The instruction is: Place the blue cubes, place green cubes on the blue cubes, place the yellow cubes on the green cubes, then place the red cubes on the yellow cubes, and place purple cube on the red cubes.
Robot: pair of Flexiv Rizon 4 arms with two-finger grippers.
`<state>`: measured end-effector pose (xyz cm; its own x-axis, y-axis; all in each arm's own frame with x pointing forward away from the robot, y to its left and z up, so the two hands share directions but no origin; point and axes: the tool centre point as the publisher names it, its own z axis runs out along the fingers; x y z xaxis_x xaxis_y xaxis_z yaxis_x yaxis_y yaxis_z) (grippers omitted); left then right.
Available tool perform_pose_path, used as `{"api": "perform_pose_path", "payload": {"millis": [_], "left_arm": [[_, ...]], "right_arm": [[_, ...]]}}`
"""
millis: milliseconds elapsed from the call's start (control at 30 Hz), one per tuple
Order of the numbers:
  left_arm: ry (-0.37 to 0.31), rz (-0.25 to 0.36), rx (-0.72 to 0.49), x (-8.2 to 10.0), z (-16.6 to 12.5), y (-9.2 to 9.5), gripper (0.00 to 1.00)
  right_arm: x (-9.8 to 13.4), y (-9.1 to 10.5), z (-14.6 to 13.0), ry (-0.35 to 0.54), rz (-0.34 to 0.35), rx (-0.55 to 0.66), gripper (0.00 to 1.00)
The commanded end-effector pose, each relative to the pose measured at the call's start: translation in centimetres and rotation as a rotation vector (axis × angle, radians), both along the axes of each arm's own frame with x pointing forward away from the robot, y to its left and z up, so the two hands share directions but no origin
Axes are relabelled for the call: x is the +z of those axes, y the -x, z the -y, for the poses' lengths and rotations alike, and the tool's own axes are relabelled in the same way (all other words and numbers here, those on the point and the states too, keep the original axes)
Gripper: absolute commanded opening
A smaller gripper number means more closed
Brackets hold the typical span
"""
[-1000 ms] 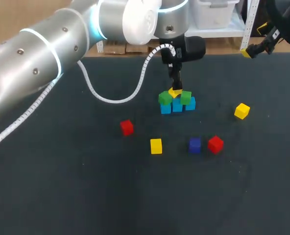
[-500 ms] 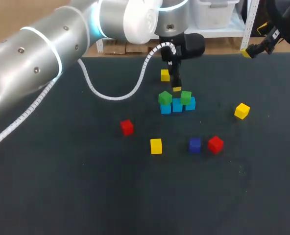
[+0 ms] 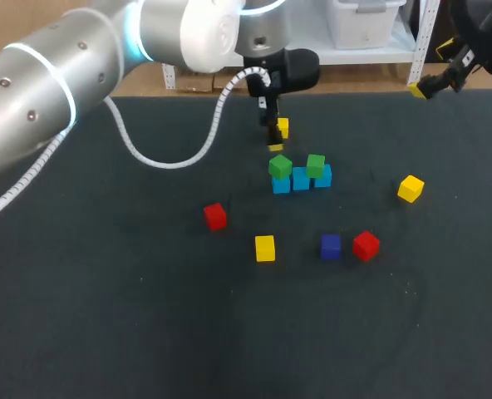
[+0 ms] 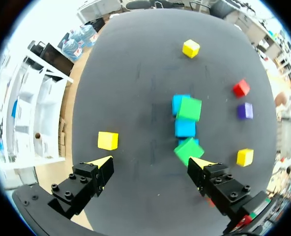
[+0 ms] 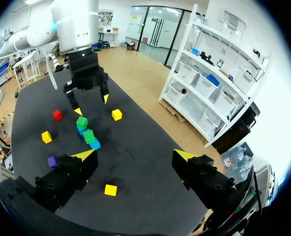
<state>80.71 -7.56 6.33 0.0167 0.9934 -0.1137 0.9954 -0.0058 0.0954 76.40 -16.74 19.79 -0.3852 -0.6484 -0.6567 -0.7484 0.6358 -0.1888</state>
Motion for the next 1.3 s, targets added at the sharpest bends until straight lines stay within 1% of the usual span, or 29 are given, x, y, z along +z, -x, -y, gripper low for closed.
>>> {"api": "perform_pose_path", "payload": {"millis": [33,300,433,500,567,600,633,700,767,833,900,933,1067,1200,1267,1300], "left_arm": [[-0.059,-0.052,-0.042,-0.8,1.1,-3.3,1.0],[-0.063,-0.064,-0.039,-2.2,1.9,-7.6,1.0],[-0.067,-0.083,-0.029,-2.7,1.6,-9.5,1.0],[-0.06,-0.093,-0.018,-2.5,1.2,-10.1,1.0],[-0.074,-0.082,0.027,-2.3,0.6,-10.6,1.0],[-0.067,-0.078,0.051,-2.0,0.3,-10.8,1.0],[-0.056,-0.077,0.079,-1.4,0.0,-10.8,1.0],[-0.047,-0.051,0.143,-0.1,-0.7,-10.7,1.0],[-0.037,-0.038,0.213,1.5,-1.6,-10.2,1.0],[-0.022,-0.04,0.269,2.9,-2.4,-9.4,1.0],[-0.017,-0.042,0.31,3.7,-2.9,-8.4,1.0],[0.007,-0.051,0.332,4.1,-3.2,-7.3,1.0],[0.067,-0.102,0.383,4.6,-3.7,-3.5,1.0],[0.091,-0.088,0.382,5.0,-3.4,-1.1,1.0],[0.101,-0.1,0.367,5.0,-3.1,-0.1,1.0],[0.105,-0.096,0.364,5.1,-2.9,0.4,1.0]], "right_arm": [[0.0,0.0,0.0,0.0,0.0,0.0,1.0],[0.0,0.0,0.0,0.0,0.0,0.0,1.0],[0.0,0.0,0.0,0.0,0.0,0.0,1.0],[0.0,0.0,0.0,0.0,0.0,0.0,1.0],[0.0,0.0,0.0,0.0,0.0,0.0,1.0],[0.0,0.0,0.0,0.0,0.0,0.0,1.0],[0.0,0.0,0.0,0.0,0.0,0.0,1.0],[0.0,0.0,0.0,0.0,0.0,0.0,1.0],[0.0,0.0,0.0,0.0,0.0,0.0,1.0],[0.0,0.0,0.0,0.0,0.0,0.0,1.0],[0.0,0.0,0.0,0.0,0.0,0.0,1.0],[0.0,0.0,0.0,0.0,0.0,0.0,1.0],[0.0,0.0,0.0,0.0,0.0,0.0,1.0],[0.0,0.0,0.0,0.0,0.0,0.0,1.0],[0.0,0.0,0.0,0.0,0.0,0.0,1.0],[0.0,0.0,0.0,0.0,0.0,0.0,1.0]]}}
